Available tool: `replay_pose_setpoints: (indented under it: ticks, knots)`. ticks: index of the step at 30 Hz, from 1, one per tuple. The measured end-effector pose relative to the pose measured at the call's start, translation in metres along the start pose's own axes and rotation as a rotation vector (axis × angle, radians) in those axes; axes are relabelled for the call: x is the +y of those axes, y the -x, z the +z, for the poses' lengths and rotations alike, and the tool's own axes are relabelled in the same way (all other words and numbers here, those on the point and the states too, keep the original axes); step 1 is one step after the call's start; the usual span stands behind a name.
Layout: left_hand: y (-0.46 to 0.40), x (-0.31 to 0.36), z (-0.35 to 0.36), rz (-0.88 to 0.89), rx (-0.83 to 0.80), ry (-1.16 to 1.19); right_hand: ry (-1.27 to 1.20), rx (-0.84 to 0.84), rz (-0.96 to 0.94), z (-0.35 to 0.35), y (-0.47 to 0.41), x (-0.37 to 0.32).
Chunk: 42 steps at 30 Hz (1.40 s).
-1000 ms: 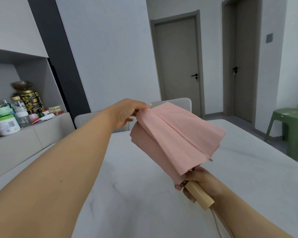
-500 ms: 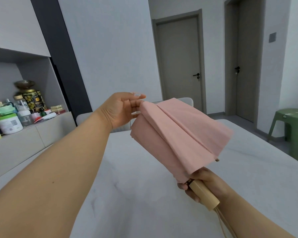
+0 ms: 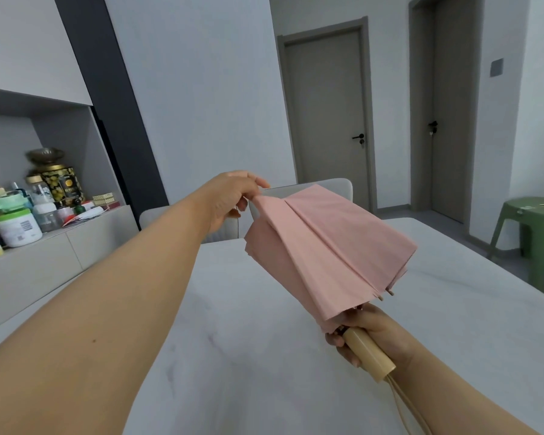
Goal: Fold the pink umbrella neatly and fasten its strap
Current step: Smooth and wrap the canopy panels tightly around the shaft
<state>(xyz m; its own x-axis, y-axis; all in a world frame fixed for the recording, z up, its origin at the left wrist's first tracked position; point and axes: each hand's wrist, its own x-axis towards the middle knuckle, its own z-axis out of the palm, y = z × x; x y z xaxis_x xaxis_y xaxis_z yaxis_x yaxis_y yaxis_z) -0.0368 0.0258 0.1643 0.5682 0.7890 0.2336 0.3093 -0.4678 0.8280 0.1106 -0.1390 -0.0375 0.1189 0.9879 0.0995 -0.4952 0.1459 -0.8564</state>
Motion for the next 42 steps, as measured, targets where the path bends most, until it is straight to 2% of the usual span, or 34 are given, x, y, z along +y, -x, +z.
replay_pose_setpoints:
  ticks: [6, 14, 23, 26, 30, 33, 37, 39, 42]
  knots:
    - [0.005, -0.001, 0.009, -0.001, -0.040, -0.078, 0.020, 0.032, 0.015, -0.001, -0.002, 0.002]
    - [0.007, -0.037, 0.006, -0.046, -0.068, 0.266, -0.083, -0.094, 0.002, 0.002, 0.003, -0.004]
    - [0.009, -0.056, 0.017, -0.109, 0.007, 0.390, -0.300, -0.209, 0.048, 0.001, 0.003, -0.002]
    - [0.009, -0.058, 0.020, -0.107, 0.021, 0.366, -0.335, -0.143, 0.082, 0.006, 0.004, -0.004]
    - [0.008, -0.058, 0.027, -0.104, 0.082, 0.333, -0.252, -0.062, 0.089, 0.007, 0.003, -0.004]
    - [0.007, -0.057, 0.037, -0.108, 0.153, 0.210, -0.154, -0.013, 0.046, 0.004, 0.001, -0.002]
    - [0.011, -0.040, 0.058, -0.029, 0.438, -0.335, 0.016, 0.074, 0.004, 0.005, 0.002, -0.002]
    - [0.019, -0.031, 0.075, 0.079, 0.455, -0.443, 0.076, 0.116, -0.028, 0.007, 0.003, -0.002]
    - [0.029, -0.028, 0.108, 0.245, 0.373, -0.541, 0.177, 0.145, -0.070, 0.013, 0.006, -0.003]
